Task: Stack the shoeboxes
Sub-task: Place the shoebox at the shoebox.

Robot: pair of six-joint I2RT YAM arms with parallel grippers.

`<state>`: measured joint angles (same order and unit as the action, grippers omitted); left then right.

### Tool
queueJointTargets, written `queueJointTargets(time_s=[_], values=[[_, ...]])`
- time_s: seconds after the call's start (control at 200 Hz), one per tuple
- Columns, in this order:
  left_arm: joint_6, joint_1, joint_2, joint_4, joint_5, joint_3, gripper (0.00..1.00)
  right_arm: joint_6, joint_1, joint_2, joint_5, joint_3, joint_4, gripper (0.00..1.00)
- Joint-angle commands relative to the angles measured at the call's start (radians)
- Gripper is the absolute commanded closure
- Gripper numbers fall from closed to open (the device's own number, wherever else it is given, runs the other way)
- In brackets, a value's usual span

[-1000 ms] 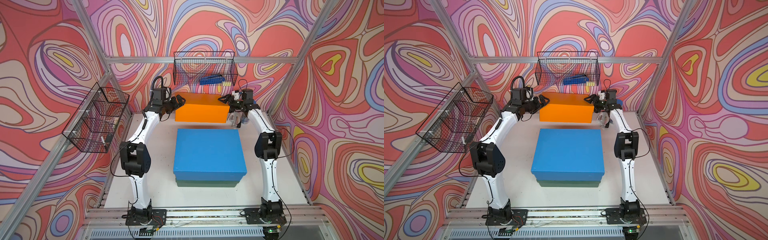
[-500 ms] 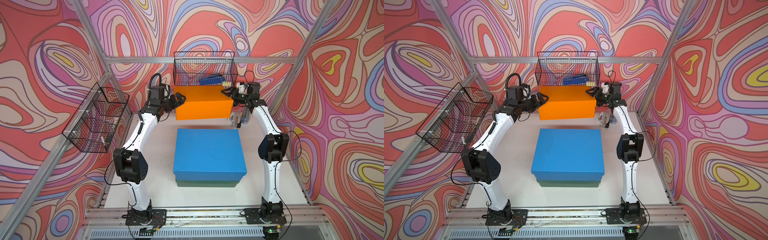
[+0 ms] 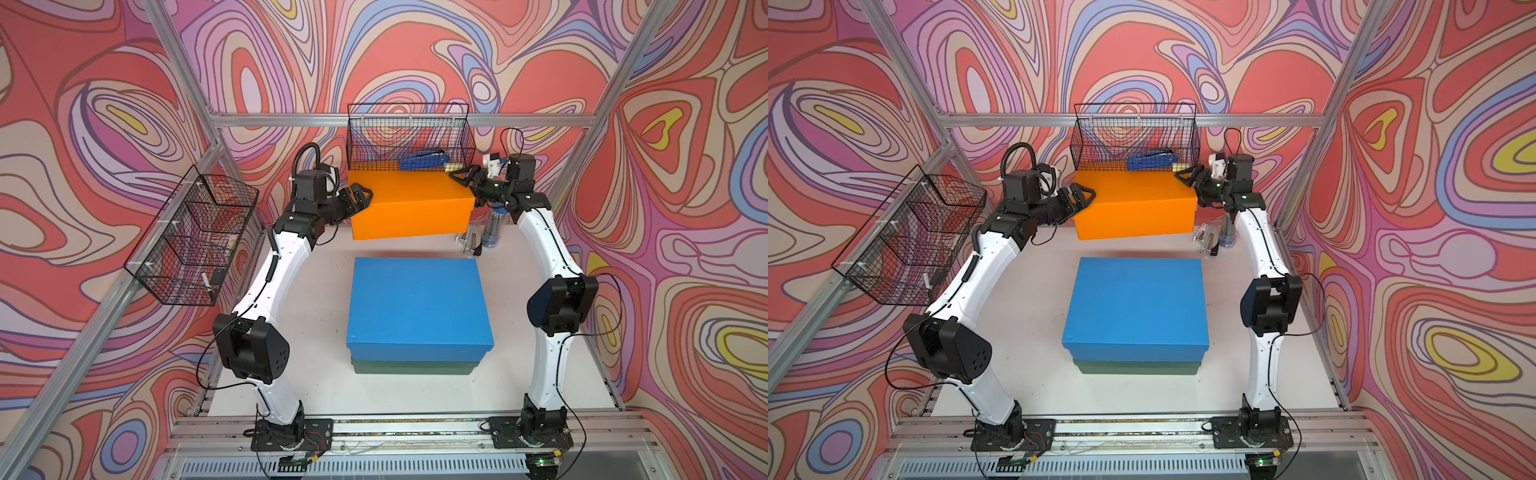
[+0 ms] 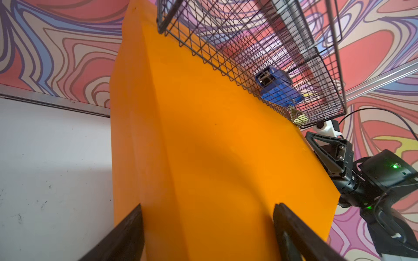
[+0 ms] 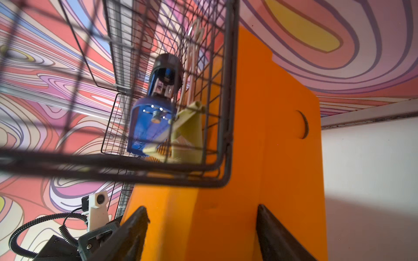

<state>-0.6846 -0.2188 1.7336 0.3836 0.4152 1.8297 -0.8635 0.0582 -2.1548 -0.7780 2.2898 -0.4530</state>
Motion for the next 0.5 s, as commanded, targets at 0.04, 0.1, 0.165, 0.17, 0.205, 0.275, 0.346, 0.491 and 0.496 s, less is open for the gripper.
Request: queueJointTargets(time_s=[0.04,0.1,0.165,0.17,0.205,0.275,0.346,0.491,0.496], values=[[-0.001,-0.090,-0.052,-0.031,0.165,-0.046,0.14,0.028,0.104,0.090,-0.155,-0.051,-0.055,0.24],[-0.001,-0.098,-0.073,-0.032,0.166,-0.067,0.14,0.044,0.113,0.115,-0.146,-0.076,-0.072,0.24],[0.003,-0.108,-0.097,-0.034,0.164,-0.087,0.14,0.060,0.121,0.146,-0.136,-0.106,-0.089,0.24],[0.003,-0.109,-0.098,-0.034,0.164,-0.090,0.14,0.061,0.122,0.148,-0.135,-0.108,-0.089,0.24],[0.005,-0.113,-0.111,-0.034,0.160,-0.101,0.14,0.067,0.125,0.165,-0.129,-0.127,-0.095,0.24],[0.005,-0.120,-0.136,-0.037,0.159,-0.127,0.14,0.075,0.133,0.203,-0.120,-0.171,-0.096,0.24],[0.004,-0.124,-0.162,-0.041,0.155,-0.151,0.14,0.081,0.137,0.240,-0.109,-0.215,-0.100,0.24],[0.008,-0.132,-0.209,-0.041,0.148,-0.183,0.14,0.088,0.141,0.318,-0.075,-0.292,-0.108,0.25],[0.008,-0.132,-0.210,-0.040,0.149,-0.183,0.14,0.088,0.140,0.321,-0.074,-0.294,-0.107,0.25]])
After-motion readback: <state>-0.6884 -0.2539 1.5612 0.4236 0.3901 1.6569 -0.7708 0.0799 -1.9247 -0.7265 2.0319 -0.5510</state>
